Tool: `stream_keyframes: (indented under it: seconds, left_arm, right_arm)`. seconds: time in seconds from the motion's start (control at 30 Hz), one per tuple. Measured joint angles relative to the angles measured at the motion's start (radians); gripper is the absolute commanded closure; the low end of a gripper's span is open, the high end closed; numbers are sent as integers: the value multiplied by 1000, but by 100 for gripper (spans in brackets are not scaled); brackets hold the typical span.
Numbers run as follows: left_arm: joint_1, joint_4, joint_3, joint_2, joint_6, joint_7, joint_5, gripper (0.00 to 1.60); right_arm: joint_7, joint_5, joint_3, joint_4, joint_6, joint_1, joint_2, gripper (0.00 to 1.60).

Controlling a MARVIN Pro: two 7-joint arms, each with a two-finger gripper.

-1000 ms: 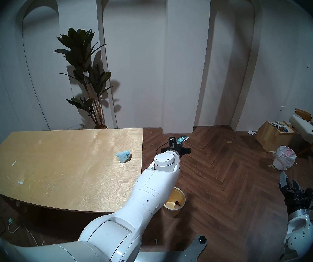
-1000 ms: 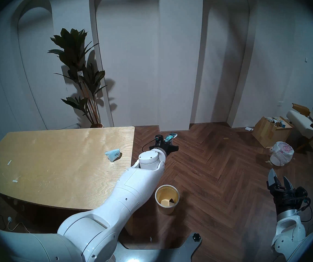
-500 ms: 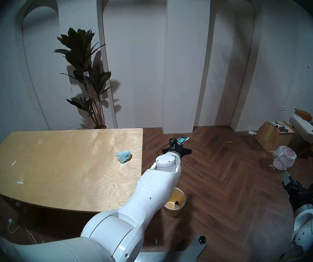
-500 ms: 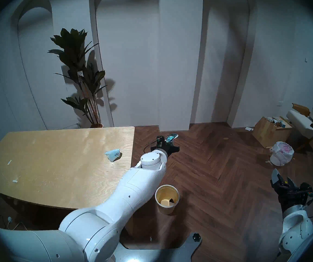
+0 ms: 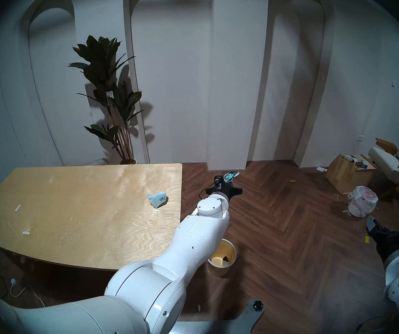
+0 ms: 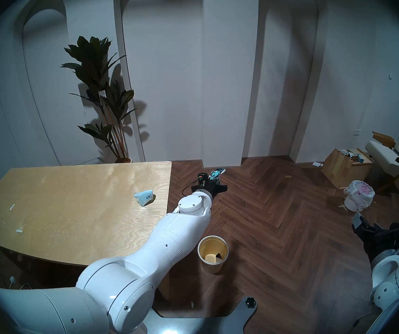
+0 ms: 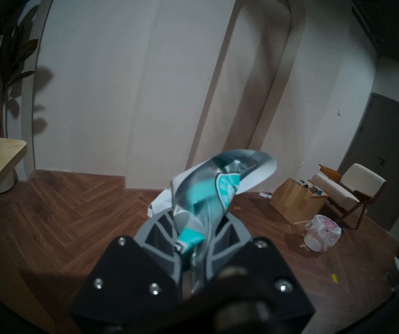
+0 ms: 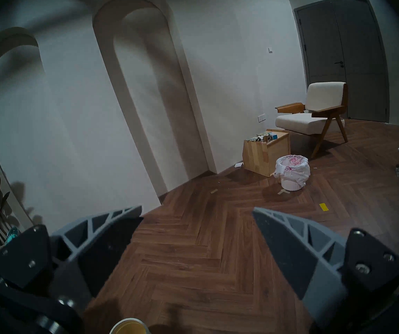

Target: Put the trash into the trash bin on the ground

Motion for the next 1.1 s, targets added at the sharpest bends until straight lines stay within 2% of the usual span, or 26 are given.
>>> stream_keyframes:
  seconds: [0.33,0.53,0.83,1.1]
  left_arm:
    - [-33,77,-6,-20,-55,-15,-3,160]
    - [-47,116,-2,-34,-82,-22,-1,160]
    - [-76,181,-2,-49,-112,-26,-1,160]
    - [-116,280,-9,-61,-133,-23,-2,160]
  right_arm:
    - [-4,21,19,-7,65,-1,-2,0]
    - [1,29,20,26,87,0,6,0]
    - [15,31,15,47,90,19,16,0]
    - [41,31,16,40,90,26,17,0]
